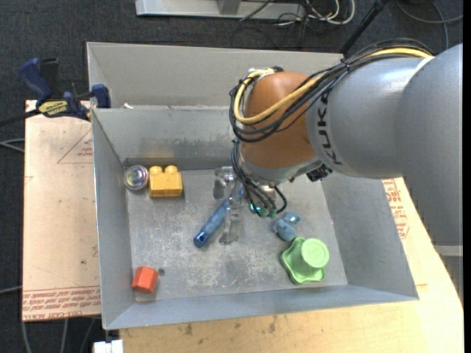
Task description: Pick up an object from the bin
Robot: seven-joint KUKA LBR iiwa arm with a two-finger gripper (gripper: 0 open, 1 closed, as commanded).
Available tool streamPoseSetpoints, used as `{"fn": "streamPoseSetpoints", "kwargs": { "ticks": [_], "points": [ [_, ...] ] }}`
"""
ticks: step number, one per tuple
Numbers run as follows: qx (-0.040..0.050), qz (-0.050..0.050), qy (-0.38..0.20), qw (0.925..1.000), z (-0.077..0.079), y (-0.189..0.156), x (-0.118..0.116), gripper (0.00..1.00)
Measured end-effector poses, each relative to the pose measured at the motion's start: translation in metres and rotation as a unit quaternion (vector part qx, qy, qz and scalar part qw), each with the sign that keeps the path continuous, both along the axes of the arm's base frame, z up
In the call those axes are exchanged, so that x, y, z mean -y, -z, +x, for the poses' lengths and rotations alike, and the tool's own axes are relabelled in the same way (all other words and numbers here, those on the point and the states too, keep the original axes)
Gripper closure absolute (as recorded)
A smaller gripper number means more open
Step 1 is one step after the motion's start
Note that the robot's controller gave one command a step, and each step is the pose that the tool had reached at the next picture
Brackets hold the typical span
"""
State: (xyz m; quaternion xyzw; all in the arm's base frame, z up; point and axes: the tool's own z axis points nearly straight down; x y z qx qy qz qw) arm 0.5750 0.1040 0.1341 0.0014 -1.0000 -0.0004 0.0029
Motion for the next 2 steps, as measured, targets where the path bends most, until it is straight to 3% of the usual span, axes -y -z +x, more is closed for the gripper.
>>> {"fn": "streamPoseSetpoints", "kwargs": {
  "ticks": [1, 2],
  "points": [
    [0.0019, 0.001, -0.135, 0.9908, 0.0034, 0.0658, 0.004, 0.0],
    [0.0042, 0.001, -0.135, 0.9908, 0.0049, 0.0633, 0.0035, 1.0]
  ]
}}
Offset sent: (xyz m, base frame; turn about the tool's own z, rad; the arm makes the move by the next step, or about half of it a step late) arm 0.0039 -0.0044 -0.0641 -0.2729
